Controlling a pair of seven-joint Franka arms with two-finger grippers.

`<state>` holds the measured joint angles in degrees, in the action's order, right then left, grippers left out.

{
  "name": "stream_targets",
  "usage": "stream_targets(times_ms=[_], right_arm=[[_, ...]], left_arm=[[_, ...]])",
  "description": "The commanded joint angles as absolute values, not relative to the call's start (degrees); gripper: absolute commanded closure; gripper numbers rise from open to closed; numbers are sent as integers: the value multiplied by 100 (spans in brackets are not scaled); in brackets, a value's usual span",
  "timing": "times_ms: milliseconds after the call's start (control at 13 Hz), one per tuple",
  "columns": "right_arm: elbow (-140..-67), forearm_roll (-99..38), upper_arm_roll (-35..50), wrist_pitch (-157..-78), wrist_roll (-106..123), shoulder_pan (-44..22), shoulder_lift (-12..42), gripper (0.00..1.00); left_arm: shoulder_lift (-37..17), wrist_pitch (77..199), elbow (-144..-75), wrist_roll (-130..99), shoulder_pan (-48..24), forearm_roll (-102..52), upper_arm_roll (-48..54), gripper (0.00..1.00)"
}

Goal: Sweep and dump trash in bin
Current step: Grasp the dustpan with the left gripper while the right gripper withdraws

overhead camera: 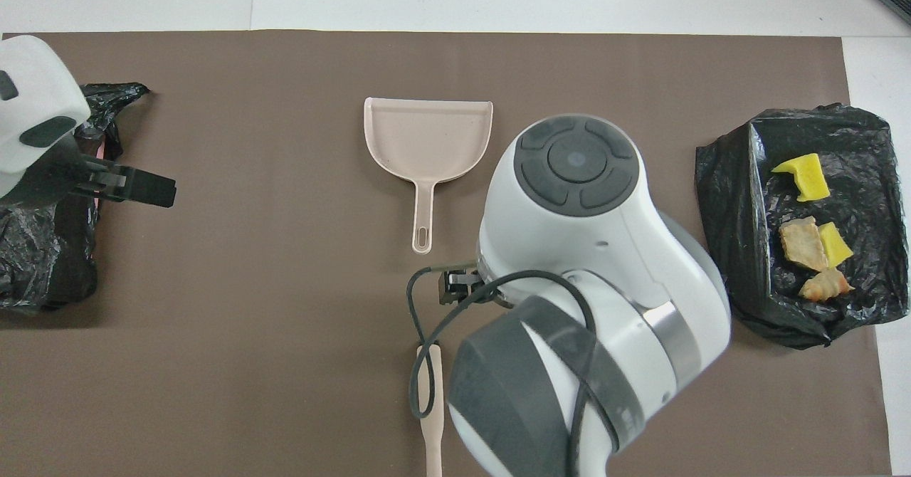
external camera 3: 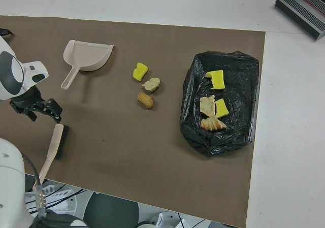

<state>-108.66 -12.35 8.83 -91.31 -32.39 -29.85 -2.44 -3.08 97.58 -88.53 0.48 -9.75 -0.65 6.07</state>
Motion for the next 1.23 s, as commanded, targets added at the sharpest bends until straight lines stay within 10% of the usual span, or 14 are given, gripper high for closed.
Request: stream_targets(times_ms=[0, 1150], right_arm=[[-12337, -1808, 861, -9851, -3785, -3207, -1272, 0], [-14167, -2083, 861, -13051, -5256, -5361, -747, 0]], left_arm=[[-631, 10194, -8895, -246, -1343, 0, 545, 0], [-2618, 12375, -9158, -2584, -3085, 421, 536, 0]])
